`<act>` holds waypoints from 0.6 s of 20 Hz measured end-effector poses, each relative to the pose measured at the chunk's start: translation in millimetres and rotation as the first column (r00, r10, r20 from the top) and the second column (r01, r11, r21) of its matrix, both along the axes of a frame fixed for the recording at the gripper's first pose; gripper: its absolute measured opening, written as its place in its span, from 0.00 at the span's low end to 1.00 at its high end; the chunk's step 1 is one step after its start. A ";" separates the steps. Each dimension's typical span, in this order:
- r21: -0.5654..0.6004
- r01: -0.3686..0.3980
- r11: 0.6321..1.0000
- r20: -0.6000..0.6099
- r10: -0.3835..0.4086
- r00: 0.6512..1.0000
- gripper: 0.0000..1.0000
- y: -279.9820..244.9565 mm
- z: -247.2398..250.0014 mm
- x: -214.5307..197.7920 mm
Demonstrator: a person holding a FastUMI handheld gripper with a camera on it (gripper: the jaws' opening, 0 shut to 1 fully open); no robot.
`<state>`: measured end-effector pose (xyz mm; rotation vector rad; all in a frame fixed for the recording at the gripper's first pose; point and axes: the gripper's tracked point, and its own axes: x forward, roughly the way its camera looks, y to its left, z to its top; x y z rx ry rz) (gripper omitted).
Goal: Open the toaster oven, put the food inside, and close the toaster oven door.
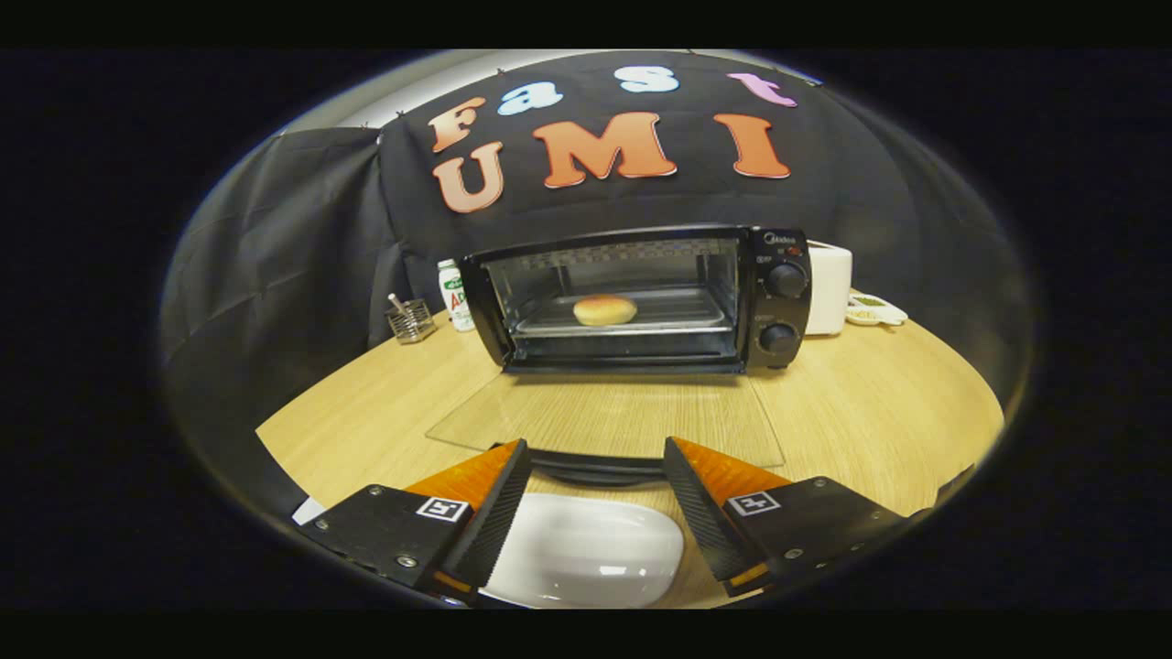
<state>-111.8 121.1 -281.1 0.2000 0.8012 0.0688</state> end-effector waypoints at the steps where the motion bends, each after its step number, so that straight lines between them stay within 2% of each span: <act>1: 0.000 0.002 1.000 -0.025 -0.002 1.000 0.87 -3.0 -5.6 -7.5; 6: -0.040 0.021 0.999 -0.098 -0.024 0.995 0.87 -18.4 -24.6 -22.6; 12: 0.017 0.014 1.000 -0.124 -0.012 0.992 0.88 -6.2 -32.0 -15.2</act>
